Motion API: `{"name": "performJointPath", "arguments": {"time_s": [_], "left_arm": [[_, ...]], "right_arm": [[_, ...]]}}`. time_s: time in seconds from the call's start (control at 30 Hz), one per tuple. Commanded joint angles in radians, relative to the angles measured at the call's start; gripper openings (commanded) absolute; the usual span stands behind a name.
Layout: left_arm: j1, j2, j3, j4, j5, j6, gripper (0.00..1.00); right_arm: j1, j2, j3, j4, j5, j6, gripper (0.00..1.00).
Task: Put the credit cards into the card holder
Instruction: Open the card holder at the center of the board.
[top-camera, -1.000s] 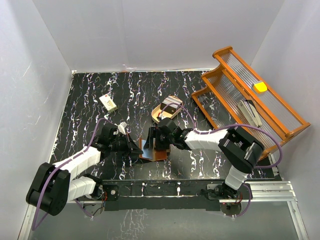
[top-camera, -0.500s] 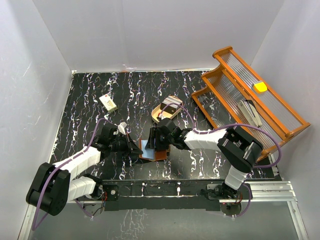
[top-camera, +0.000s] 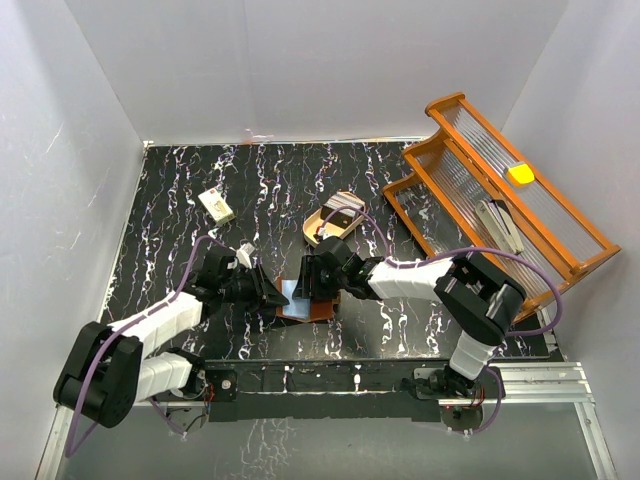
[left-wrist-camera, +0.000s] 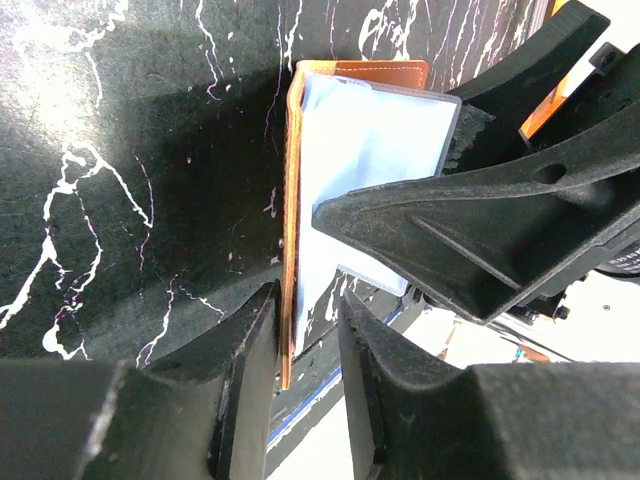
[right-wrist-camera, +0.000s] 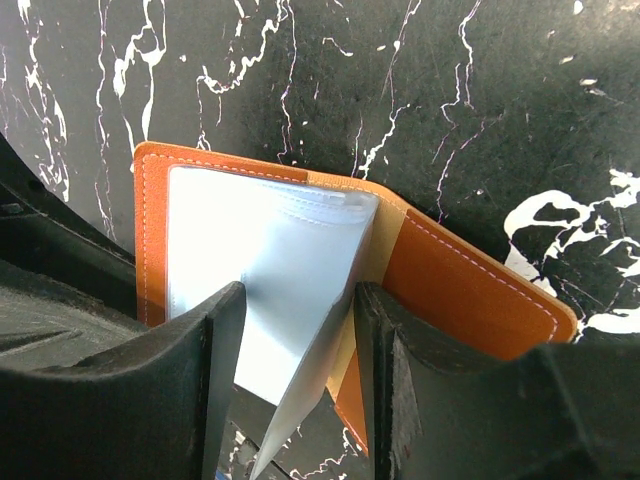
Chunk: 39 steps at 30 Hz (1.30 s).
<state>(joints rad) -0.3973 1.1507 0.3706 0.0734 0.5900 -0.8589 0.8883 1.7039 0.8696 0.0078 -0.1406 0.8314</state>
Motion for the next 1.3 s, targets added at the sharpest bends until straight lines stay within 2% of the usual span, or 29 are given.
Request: {"name": "performJointPath", "arguments": {"time_s": [0.0,0.1,0.33,0.53,0.63,0.77,0.9,1.13,1.27], "left_arm": [[-0.006,0.015,0.002,0.018,0.016,-0.002,0.28],[-0.006,0.026,0.001,0.025,0.014,0.000,0.23],[-0.005,0.004,0.008,0.002,0.013,0.003,0.01],[-0.006,-0.066,0.046,-0.094,-0.012,0.031,0.00],[-0.006,-0.086,0.057,-0.122,-0.022,0.038,0.00],[-0.005,-0.085,0.064,-0.136,-0.024,0.039,0.00],[-0.006,-0.082,0.074,-0.154,-0.027,0.047,0.00],[-0.007,-0.113,0.089,-0.157,-0.010,0.033,0.00],[-0.008,-0.147,0.085,-0.176,-0.021,0.033,0.00]], "right_arm": [[0.005,0.003,-0.003,0.027,0.016,-0.022,0.45],[0.004,0.001,-0.006,0.027,0.019,-0.023,0.45],[0.004,-0.016,-0.004,-0.020,0.065,-0.044,0.45],[0.005,-0.123,0.014,-0.195,0.201,-0.081,0.45],[0.004,-0.189,0.033,-0.255,0.217,-0.084,0.45],[0.016,-0.273,0.047,-0.261,0.199,-0.067,0.45],[0.040,-0.323,0.032,-0.157,0.160,-0.056,0.45],[0.105,-0.219,0.108,-0.089,0.115,-0.037,0.43],[0.112,-0.164,0.148,-0.116,0.150,-0.039,0.50]]}}
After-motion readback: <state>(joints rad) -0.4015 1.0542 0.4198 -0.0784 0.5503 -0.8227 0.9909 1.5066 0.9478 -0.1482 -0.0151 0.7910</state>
